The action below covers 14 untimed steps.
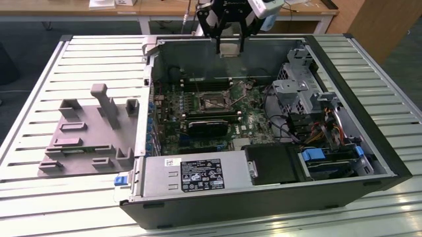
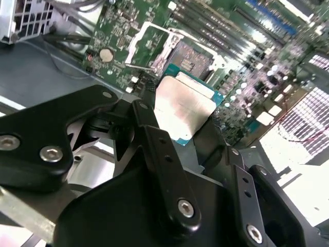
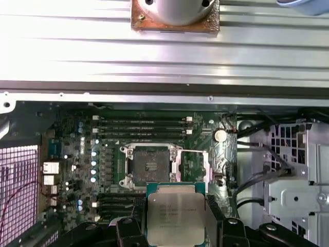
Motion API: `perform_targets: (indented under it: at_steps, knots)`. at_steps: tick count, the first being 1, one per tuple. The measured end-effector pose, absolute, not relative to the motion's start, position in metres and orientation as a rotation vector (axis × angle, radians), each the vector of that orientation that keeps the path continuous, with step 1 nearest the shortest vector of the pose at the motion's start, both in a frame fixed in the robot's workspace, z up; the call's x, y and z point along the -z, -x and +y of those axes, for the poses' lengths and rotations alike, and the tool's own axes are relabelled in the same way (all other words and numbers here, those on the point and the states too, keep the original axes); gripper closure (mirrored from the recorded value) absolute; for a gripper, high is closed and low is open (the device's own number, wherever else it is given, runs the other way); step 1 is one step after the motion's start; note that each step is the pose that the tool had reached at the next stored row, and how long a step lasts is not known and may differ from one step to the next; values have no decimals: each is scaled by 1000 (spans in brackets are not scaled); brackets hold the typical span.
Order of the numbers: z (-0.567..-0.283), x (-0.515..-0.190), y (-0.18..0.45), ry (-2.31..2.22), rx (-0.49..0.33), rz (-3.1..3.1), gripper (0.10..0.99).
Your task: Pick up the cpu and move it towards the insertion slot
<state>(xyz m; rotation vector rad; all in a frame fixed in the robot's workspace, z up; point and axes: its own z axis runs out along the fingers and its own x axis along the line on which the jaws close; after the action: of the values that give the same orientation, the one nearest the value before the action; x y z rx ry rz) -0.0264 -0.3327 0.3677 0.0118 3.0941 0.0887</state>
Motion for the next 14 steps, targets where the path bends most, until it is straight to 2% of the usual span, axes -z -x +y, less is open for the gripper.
perform_targets:
  at_steps: [14]
  knots:
    - [-304,-358,31,12,-89,3076,549]
